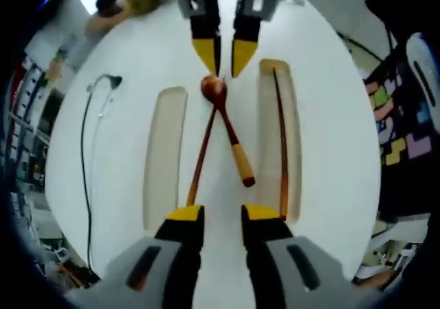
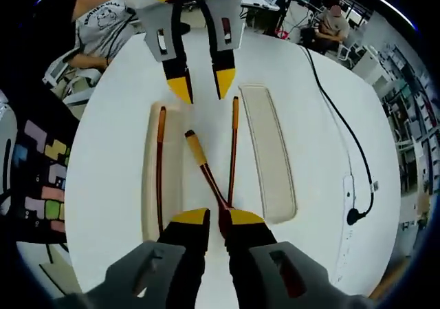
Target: Arrange the utensils inside the cutlery case until each visible utensil rests in its matching compartment.
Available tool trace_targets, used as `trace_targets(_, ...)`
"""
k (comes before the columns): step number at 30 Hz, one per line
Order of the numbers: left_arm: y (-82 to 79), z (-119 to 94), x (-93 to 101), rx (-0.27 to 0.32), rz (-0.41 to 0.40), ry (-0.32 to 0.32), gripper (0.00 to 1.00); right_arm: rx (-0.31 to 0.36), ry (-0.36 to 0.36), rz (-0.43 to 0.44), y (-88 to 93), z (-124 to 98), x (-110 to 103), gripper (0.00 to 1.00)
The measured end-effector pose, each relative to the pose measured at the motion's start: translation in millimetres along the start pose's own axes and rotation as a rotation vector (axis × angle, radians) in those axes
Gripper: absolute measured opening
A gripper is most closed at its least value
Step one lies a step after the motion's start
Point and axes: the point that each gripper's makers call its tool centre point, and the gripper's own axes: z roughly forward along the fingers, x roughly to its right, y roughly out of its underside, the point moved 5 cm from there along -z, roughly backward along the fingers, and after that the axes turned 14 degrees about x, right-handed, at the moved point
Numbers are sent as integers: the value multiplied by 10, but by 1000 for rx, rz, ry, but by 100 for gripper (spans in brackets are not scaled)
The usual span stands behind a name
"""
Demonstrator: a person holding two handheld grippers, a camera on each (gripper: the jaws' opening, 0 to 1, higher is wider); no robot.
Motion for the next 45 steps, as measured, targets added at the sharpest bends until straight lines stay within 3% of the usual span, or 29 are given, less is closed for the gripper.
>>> trace_targets(3, 14, 74, -54, 6, -54, 15, 24, -3, -4, 4, 19, 73, 44, 11)
trace_targets(19, 125, 299, -236, 1, -44, 53, 24, -15, -20, 81, 201, 343, 222, 16)
trace_targets(33, 174, 371, -260, 10, -93, 74, 23, 11, -94, 82, 141, 554, 215, 15)
trace_targets(41, 199, 425, -273, -18, -69, 72, 23, 14, -93, 95, 172, 627, 245, 13)
trace_targets(45, 198, 430, -284, -11, -86, 70, 22, 7, -65, 11, 173, 626, 284, 7)
